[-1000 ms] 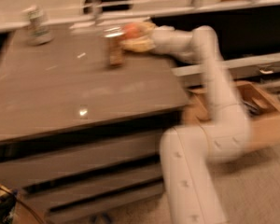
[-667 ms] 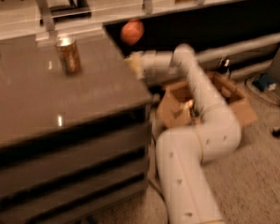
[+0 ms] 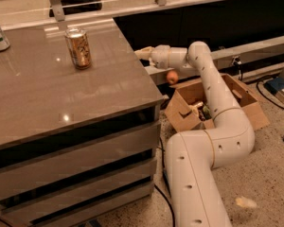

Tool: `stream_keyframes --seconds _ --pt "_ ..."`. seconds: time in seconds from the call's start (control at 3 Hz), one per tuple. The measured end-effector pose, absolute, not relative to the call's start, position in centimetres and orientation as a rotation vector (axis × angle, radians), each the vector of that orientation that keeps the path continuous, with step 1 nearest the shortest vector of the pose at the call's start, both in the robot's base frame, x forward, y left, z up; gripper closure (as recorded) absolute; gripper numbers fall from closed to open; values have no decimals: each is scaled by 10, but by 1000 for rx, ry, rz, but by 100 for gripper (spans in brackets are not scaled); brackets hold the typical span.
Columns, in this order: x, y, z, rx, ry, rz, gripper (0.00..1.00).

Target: Move apple near 7up can

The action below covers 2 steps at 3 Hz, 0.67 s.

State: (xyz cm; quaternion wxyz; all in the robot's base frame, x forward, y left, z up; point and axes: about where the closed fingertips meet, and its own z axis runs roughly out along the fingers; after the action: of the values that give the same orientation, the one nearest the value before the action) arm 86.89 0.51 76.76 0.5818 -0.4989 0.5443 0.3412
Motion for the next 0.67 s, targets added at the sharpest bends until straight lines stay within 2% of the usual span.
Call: stream_keyframes --seconds 0.67 --pt "869 12 766 -1170 1269 804 59"
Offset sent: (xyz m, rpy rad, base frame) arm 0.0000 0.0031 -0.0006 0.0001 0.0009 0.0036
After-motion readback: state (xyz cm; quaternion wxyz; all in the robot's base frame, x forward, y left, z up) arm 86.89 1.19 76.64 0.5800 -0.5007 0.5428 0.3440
